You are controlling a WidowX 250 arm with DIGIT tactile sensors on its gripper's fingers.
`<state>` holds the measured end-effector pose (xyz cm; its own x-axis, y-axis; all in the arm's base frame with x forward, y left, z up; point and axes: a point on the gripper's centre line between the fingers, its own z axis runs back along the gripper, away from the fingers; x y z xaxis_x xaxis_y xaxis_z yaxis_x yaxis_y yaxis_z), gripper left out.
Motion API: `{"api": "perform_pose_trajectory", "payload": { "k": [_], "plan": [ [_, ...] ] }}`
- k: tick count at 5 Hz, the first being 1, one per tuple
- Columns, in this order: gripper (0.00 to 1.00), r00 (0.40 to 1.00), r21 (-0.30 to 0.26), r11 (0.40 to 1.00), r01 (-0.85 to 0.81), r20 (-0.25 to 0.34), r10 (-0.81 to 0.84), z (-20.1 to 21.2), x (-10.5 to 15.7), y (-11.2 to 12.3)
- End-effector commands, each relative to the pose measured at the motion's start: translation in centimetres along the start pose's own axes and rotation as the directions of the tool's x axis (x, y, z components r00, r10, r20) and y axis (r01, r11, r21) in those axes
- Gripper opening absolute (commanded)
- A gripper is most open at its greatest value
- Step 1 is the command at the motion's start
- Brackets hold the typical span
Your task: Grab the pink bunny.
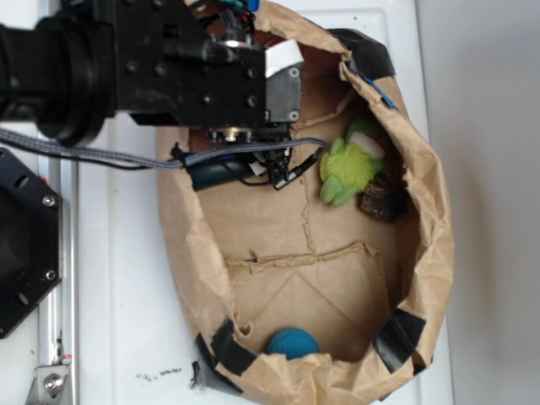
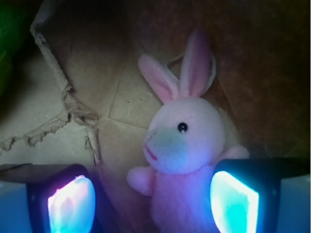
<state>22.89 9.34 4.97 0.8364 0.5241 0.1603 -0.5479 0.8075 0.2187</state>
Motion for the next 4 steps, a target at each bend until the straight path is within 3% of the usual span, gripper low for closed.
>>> {"api": "perform_pose_trajectory", "payload": {
  "k": [1, 3, 4],
  "plan": [
    [1.0, 0.989, 0.05, 0.988, -0.143, 0.035, 0.141, -0.8, 1.0, 1.6],
    [1.0, 0.981, 0.079, 0.978, -0.193, 0.024, 0.192, -1.7, 1.3, 1.5],
    [1.0, 0.981, 0.078, 0.979, -0.189, -0.027, 0.192, -2.9, 1.5, 1.0]
  ]
}}
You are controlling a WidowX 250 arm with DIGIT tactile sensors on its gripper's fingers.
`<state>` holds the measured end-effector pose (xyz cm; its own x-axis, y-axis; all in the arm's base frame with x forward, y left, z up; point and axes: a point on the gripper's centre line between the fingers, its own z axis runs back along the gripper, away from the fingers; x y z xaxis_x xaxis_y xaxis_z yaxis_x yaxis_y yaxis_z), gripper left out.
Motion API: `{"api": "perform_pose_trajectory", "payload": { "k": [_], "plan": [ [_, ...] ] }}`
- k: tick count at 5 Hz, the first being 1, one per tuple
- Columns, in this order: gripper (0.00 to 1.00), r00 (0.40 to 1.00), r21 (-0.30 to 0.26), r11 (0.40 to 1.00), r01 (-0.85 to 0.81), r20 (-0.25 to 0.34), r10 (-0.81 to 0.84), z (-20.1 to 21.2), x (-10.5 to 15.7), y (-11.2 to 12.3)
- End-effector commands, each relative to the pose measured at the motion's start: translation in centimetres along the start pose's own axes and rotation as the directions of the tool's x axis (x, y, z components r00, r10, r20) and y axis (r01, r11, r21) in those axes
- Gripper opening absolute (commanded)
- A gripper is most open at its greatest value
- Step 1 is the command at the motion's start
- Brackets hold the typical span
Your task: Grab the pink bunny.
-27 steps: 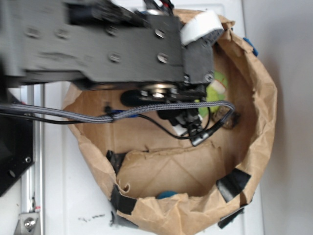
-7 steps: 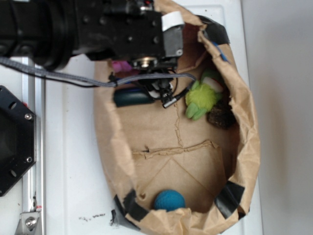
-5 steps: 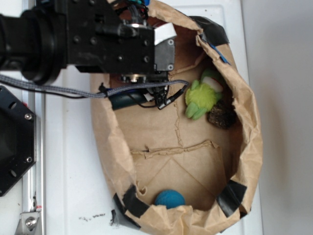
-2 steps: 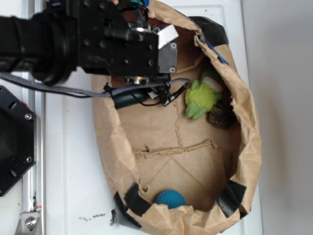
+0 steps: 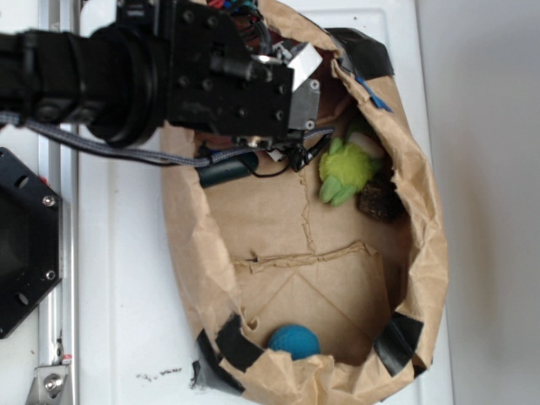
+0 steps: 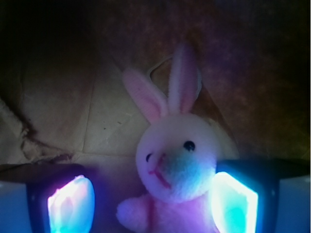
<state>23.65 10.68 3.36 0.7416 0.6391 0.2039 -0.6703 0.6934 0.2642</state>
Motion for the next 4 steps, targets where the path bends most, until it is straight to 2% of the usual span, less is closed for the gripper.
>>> {"api": "perform_pose_trajectory", "payload": {
  "k": [1, 2, 3, 4],
  "plan": [
    [1.0, 0.999, 0.005, 1.0, -0.008, -0.051, 0.008, -1.59, 0.55, -0.1],
    [1.0, 0.999, -0.005, 1.0, 0.011, -0.049, -0.011, -1.73, 0.48, -0.3],
    [0.0, 0.998, -0.024, 1.0, -0.001, -0.056, -0.001, -1.67, 0.49, -0.2],
    [0.0, 0.999, -0.035, 0.999, 0.008, -0.053, -0.01, -1.52, 0.42, -0.24]
  ]
}}
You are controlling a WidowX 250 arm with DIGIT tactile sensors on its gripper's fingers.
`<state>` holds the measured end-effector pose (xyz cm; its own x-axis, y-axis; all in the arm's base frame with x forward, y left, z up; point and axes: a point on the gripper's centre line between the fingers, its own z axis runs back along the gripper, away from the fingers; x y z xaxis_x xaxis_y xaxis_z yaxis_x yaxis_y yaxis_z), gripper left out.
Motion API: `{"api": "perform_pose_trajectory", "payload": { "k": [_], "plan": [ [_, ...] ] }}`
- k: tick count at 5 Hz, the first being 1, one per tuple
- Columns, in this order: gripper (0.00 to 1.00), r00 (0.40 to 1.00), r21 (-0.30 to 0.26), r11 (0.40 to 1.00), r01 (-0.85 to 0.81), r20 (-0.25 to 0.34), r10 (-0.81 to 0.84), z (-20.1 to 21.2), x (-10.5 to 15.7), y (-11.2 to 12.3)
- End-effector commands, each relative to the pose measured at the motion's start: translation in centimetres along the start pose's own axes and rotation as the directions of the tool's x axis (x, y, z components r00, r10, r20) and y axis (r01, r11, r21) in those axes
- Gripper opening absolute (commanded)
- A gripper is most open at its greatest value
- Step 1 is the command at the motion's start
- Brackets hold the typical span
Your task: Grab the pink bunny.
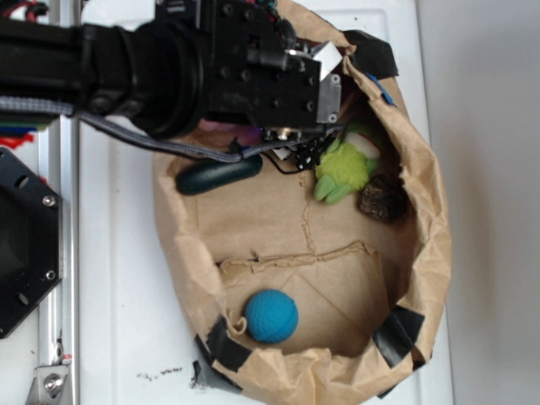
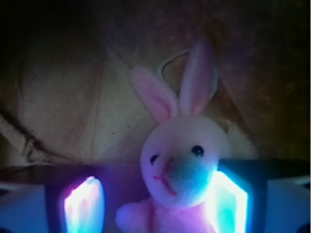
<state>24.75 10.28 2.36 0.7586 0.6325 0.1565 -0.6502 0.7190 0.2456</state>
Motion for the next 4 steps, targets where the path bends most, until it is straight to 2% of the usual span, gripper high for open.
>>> {"api": "perform_pose_trajectory", "payload": {
  "k": [1, 4],
  "plan": [
    [0.0, 1.0, -0.012, 1.0, -0.014, -0.011, 0.014, -0.67, 0.05, 1.03],
    [0.0, 1.0, -0.025, 1.0, -0.011, -0.019, 0.01, -0.66, 0.04, 1.03]
  ]
}}
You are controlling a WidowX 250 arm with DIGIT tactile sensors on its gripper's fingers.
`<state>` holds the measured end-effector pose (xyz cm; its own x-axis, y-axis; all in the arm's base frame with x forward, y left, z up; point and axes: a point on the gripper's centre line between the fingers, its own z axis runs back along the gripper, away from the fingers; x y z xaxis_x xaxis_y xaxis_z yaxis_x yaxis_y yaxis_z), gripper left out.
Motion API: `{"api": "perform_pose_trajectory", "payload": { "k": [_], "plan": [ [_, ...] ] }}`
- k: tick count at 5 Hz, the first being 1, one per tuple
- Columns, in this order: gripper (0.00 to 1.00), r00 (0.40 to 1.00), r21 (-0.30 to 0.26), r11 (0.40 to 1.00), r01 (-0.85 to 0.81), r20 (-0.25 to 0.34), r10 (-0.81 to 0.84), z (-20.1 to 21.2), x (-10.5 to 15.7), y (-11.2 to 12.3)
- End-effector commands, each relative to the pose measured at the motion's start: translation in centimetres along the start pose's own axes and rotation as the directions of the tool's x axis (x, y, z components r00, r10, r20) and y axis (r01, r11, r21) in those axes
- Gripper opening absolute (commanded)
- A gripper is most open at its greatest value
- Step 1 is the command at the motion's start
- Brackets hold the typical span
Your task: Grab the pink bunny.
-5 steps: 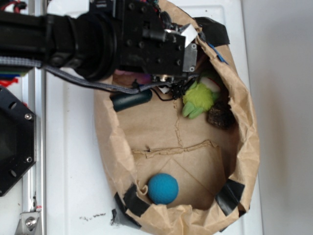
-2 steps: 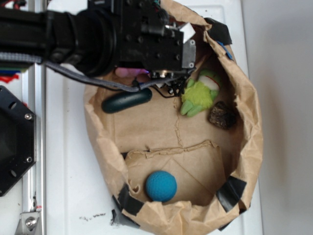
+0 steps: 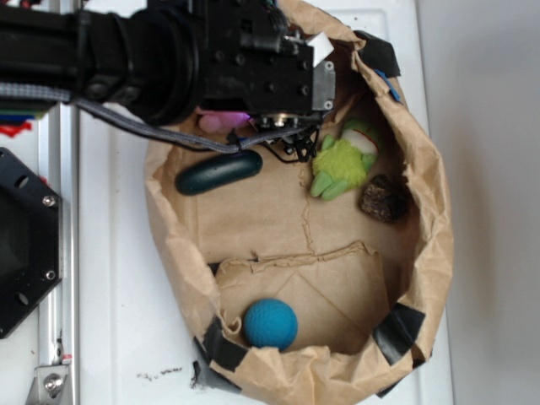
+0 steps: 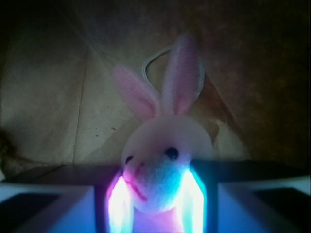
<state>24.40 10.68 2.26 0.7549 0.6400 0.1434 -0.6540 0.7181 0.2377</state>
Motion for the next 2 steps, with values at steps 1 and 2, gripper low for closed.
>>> {"api": "perform_pose_trajectory", "payload": {
  "k": [1, 2],
  "plan": [
    [0.0, 1.0, -0.033, 0.999, -0.003, -0.006, 0.003, -0.21, 0.07, 0.56],
    [0.0, 1.0, -0.051, 0.999, 0.012, 0.001, -0.012, 0.37, 0.12, 0.36]
  ]
}}
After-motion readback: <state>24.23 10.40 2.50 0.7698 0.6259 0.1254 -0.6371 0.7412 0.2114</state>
